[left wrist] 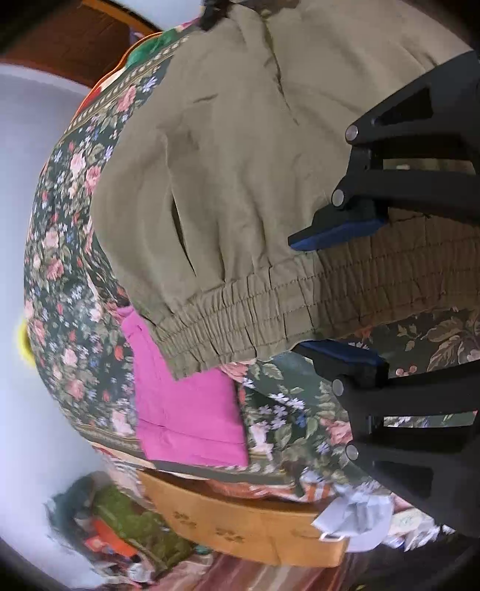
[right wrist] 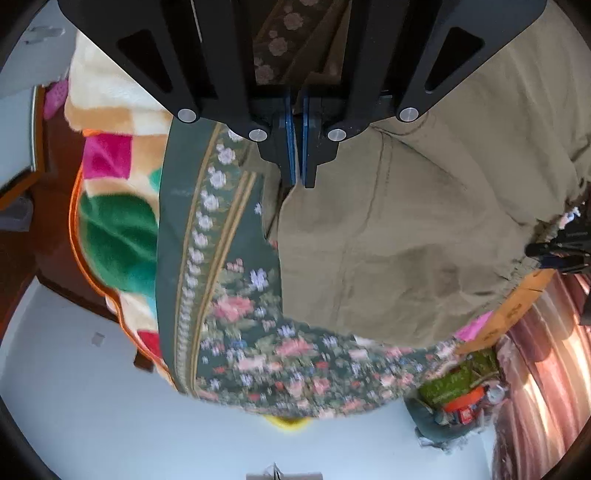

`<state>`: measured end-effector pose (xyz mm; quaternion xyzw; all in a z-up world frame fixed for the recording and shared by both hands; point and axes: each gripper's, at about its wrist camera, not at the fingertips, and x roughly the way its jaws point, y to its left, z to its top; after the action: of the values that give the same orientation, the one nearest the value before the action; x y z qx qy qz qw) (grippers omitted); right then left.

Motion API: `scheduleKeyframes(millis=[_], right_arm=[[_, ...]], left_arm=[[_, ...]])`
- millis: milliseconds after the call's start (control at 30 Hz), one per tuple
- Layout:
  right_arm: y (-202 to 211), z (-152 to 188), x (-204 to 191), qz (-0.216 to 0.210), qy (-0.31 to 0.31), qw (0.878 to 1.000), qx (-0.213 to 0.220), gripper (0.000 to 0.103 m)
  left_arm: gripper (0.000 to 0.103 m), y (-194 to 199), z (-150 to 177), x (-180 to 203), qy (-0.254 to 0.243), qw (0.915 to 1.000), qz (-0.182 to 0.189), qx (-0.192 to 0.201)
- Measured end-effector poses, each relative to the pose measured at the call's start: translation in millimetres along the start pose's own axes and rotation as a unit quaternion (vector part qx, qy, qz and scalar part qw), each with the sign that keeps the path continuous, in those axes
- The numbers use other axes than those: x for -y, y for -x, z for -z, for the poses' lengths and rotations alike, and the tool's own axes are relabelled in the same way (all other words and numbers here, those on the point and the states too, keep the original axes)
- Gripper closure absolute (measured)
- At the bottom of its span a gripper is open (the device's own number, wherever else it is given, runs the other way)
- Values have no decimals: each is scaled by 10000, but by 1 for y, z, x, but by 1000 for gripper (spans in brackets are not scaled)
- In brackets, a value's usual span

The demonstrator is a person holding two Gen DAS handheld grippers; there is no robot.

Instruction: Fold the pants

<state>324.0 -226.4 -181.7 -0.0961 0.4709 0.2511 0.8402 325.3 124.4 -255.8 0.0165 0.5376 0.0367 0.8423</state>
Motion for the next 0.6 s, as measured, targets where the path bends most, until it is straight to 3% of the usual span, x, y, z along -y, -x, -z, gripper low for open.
scheduleKeyframes(millis=[233, 400, 500, 600], right_arm=[[1, -4, -2, 105, -18, 9998, -145, 100], [21, -12, -8, 225, 80, 9997, 27, 97], [34, -19, -14, 195, 107, 9995, 212, 86], [49, -28, -22, 156, 152, 9986, 483, 72]], left_arm=[[51, 6, 1, -7, 266, 9994, 237, 8], [51, 29, -1, -6, 224, 9994, 192, 194], [48, 48, -7, -6, 225, 9987, 148, 439], [36, 68, -17, -8, 254, 9968, 109, 750]])
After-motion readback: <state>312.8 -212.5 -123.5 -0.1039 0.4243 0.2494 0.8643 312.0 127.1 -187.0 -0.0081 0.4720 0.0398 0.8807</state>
